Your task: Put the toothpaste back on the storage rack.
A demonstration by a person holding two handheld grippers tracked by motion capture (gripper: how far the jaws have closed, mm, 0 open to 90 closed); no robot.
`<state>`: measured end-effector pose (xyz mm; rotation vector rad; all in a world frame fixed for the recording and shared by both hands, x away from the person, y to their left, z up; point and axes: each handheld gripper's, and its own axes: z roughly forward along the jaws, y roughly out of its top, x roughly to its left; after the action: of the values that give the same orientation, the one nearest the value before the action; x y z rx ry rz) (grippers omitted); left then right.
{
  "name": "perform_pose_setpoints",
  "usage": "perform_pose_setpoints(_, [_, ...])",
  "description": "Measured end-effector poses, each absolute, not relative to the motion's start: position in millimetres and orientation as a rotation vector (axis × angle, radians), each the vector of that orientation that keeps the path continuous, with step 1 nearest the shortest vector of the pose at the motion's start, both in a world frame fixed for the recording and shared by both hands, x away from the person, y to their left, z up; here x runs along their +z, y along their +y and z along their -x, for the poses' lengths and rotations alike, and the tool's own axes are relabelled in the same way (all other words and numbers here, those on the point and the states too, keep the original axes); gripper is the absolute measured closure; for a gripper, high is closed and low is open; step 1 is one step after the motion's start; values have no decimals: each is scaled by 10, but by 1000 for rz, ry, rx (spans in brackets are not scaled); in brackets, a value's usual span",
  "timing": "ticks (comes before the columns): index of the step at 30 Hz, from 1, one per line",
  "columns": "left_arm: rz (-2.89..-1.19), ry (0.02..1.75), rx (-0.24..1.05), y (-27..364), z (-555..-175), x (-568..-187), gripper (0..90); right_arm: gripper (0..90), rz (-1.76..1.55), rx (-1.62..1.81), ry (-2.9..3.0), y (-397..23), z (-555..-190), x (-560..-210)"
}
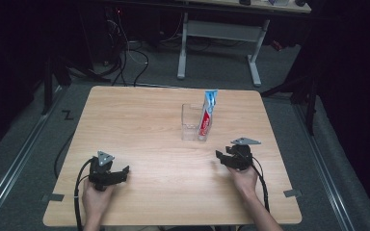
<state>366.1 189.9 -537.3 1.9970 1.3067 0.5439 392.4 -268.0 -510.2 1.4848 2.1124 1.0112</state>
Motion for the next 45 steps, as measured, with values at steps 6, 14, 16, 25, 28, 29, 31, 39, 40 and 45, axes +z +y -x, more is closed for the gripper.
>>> perform_pose_setpoints(6, [-1998, 1306, 545, 1899, -3661, -5373, 173, 469, -1466, 970, 2126, -2642, -3948, -5160])
perform_pose_setpoints(14, [-1997, 1306, 544, 1899, -3661, -5373, 173, 466, -1458, 943, 2124, -2624, -3979, -5223])
perform_pose_setpoints(16, [-1997, 1306, 544, 1899, -3661, -5373, 173, 466, -1454, 943, 2124, -2621, -3982, -5230])
perform_pose_setpoints(25, [-1998, 1307, 545, 1897, -3661, -5373, 173, 467, -1455, 945, 2110, -2613, -3974, -5288])
perform_pose_setpoints(28, [-1998, 1307, 546, 1897, -3660, -5373, 173, 465, -1449, 941, 2108, -2612, -3975, -5291])
perform_pose_setpoints(29, [-1997, 1307, 545, 1897, -3660, -5374, 173, 464, -1446, 940, 2107, -2608, -3975, -5292])
perform_pose_setpoints(31, [-1997, 1307, 545, 1897, -3660, -5373, 173, 461, -1439, 934, 2105, -2600, -3971, -5297])
perform_pose_setpoints(39, [-2001, 1306, 548, 1893, -3660, -5374, 172, 425, -1398, 902, 2107, -2559, -3958, -5313])
perform_pose_setpoints(40, [-2001, 1306, 548, 1893, -3660, -5374, 173, 420, -1392, 899, 2108, -2555, -3957, -5313])
perform_pose_setpoints(45, [-2000, 1307, 547, 1892, -3659, -5374, 173, 404, -1396, 898, 2107, -2555, -3960, -5314])
